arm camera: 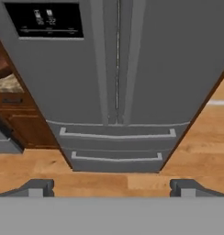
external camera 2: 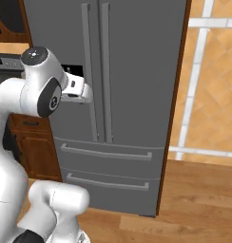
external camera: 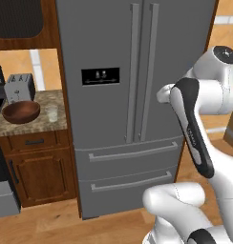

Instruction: Grab a lemon wedge from the fridge and one ice cube from the ice bowl, and put them in the glass of lemonade.

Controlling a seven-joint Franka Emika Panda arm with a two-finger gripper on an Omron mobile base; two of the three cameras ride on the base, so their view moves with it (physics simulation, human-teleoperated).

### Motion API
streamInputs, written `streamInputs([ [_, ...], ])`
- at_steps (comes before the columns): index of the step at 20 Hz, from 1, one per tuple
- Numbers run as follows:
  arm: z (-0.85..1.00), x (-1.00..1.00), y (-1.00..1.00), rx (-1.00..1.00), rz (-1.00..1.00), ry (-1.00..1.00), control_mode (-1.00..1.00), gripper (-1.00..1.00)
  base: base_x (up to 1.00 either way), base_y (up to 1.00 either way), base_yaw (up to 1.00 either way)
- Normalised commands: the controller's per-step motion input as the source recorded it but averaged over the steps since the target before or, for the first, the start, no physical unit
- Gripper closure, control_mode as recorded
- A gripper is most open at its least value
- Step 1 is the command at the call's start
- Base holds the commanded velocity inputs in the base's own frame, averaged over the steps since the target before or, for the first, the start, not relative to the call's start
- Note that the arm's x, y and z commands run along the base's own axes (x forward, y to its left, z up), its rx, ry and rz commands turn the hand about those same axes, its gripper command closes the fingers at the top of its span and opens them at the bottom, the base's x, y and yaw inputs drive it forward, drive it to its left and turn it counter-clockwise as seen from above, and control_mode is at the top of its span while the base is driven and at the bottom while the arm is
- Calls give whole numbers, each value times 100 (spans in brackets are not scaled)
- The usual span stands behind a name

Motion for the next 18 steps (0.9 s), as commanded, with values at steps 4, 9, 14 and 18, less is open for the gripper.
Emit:
streamInputs([
  [4, -34, 100, -18, -2, -3, 1, -100, -100, 0, 0, 0],
  [9, -75, 100, -20, -1, -1, 1, -100, -100, 0, 0, 0],
  [14, -26, 100, -2, 0, -1, -5, -100, -100, 0, 0, 0],
  [18, 5, 100, 0, 1, -6, -6, -100, -100, 0, 0, 0],
])
